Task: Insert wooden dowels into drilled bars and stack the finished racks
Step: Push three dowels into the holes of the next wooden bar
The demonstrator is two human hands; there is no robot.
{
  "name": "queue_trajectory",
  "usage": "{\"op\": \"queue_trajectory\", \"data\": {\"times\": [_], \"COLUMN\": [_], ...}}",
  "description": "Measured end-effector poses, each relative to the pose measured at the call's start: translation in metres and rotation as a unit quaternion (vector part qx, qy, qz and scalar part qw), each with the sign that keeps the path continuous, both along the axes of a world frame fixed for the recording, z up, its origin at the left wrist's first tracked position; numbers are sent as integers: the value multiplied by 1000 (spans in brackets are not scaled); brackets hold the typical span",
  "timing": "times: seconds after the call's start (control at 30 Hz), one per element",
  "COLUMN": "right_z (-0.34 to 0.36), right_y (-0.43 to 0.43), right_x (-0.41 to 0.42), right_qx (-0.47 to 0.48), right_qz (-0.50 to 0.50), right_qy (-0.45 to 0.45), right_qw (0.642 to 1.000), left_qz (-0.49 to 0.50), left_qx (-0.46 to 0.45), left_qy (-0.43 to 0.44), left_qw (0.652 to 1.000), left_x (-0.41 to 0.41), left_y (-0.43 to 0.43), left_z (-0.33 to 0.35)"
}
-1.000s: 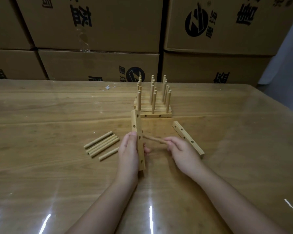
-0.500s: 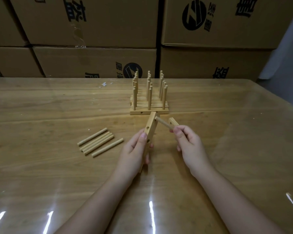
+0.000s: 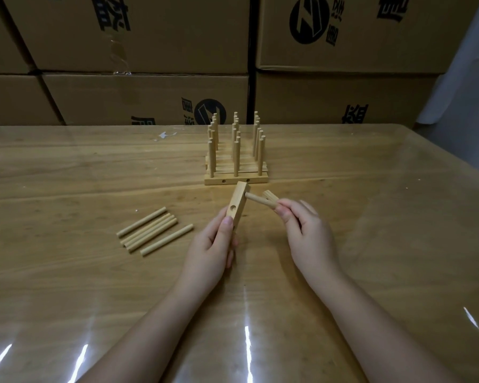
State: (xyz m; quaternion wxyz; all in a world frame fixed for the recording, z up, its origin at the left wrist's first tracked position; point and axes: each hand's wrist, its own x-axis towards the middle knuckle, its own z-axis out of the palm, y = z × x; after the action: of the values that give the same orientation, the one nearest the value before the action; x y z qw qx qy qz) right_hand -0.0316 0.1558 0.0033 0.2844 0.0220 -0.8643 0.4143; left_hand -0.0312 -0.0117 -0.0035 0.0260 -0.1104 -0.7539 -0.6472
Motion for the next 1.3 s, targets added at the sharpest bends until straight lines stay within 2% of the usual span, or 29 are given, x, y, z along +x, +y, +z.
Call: {"op": "queue_trajectory", "data": {"times": [0.17,0.3,0.57,1.0,1.17,1.3], "right_z": [6,8,10,5,-2,-5], "right_y": [-3,-4,-4,-1,-1,-1], "right_x": [4,6,7,6,4,1], "right_qx": [110,146,135,73,46,31], "right_qz": [-46,-65,-53,-19,-17,-13], "right_qy": [59,72,53,-20,-53,-62], "right_qw": [991,984,988,997,997,998], "left_qz": [7,4,12,47,49,50], "left_qx": [-18,-52,-72,-144,-213,-216], "left_qy": [1,22,32,62,56,55], "left_qw": [1000,998,997,987,974,974], "left_x": [1,3,1,1,-1,-1], "left_y": [0,0,0,-2,-4,-5], "left_z": [-2,-1,-6,-13,-14,-12]}}
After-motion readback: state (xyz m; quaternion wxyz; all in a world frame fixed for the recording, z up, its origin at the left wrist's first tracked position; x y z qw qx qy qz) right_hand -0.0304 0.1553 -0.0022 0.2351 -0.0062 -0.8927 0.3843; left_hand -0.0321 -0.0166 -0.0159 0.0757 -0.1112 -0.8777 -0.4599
